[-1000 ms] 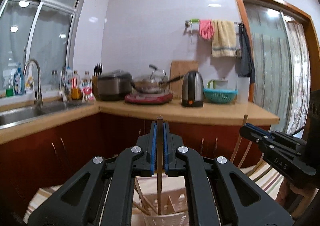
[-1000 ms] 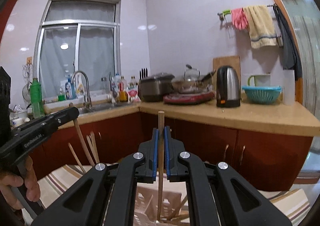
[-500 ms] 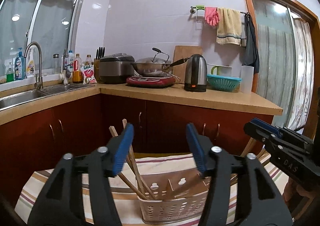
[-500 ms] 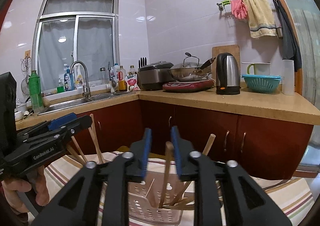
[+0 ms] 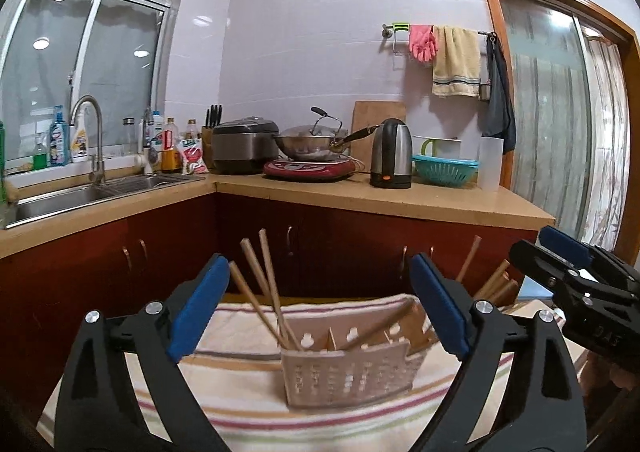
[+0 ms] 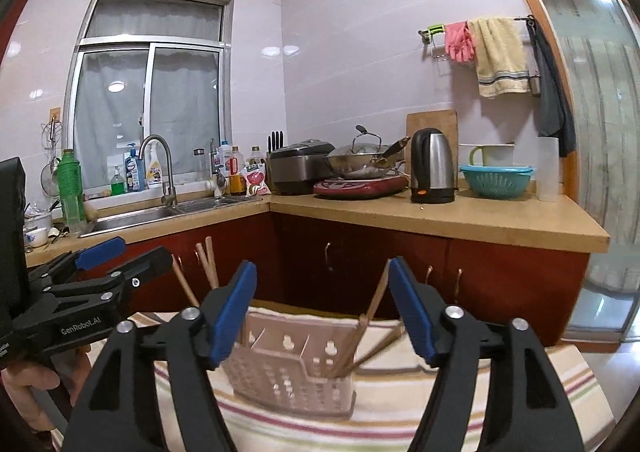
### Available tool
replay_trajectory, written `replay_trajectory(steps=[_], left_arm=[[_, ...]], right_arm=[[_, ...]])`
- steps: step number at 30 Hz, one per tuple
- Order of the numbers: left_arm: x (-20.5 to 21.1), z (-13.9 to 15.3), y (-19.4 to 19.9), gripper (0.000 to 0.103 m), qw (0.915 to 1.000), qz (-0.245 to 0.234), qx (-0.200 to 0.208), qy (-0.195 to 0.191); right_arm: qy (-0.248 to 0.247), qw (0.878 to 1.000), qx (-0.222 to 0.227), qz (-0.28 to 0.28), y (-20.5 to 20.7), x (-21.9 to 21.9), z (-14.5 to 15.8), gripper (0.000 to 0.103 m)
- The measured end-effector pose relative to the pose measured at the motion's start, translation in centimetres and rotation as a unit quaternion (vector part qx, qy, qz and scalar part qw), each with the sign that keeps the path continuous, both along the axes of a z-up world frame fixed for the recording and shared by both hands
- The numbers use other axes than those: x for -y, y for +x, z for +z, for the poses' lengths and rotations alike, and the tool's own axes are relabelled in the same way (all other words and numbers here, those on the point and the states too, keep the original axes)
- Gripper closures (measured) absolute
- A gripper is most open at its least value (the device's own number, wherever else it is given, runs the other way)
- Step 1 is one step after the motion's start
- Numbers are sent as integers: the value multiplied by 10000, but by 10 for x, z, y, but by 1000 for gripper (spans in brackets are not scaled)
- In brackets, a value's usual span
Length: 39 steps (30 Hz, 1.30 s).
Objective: Organize utensils
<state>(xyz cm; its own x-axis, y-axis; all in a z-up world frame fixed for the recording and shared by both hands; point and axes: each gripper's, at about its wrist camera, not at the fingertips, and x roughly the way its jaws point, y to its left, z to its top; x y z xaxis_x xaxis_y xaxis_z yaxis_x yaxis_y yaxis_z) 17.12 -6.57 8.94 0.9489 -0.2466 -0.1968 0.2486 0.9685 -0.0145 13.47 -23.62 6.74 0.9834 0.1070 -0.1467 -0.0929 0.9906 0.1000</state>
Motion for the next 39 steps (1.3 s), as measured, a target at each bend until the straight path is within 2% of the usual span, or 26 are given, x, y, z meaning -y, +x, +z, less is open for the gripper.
replay_trajectory(steps=[7,16,27,39], left_arm=[[-10,-9,-58,9,9997,240,-88,47],[-27,-11,-124,6,9989,448,-122,-55],[-41,-6,-175,6,9977,654,-137,-104],[-46,7,-219,6,9974,696,133,-130]], right_arm=[[6,9998,-198,-89,-46,-5,-8,28],[-73,9998,-198,-29,-102,-16,-8,25],[-100,9999,-92,11,-151,-25,-5,23],[-157,9997,175,7,-186,-30,4,21]])
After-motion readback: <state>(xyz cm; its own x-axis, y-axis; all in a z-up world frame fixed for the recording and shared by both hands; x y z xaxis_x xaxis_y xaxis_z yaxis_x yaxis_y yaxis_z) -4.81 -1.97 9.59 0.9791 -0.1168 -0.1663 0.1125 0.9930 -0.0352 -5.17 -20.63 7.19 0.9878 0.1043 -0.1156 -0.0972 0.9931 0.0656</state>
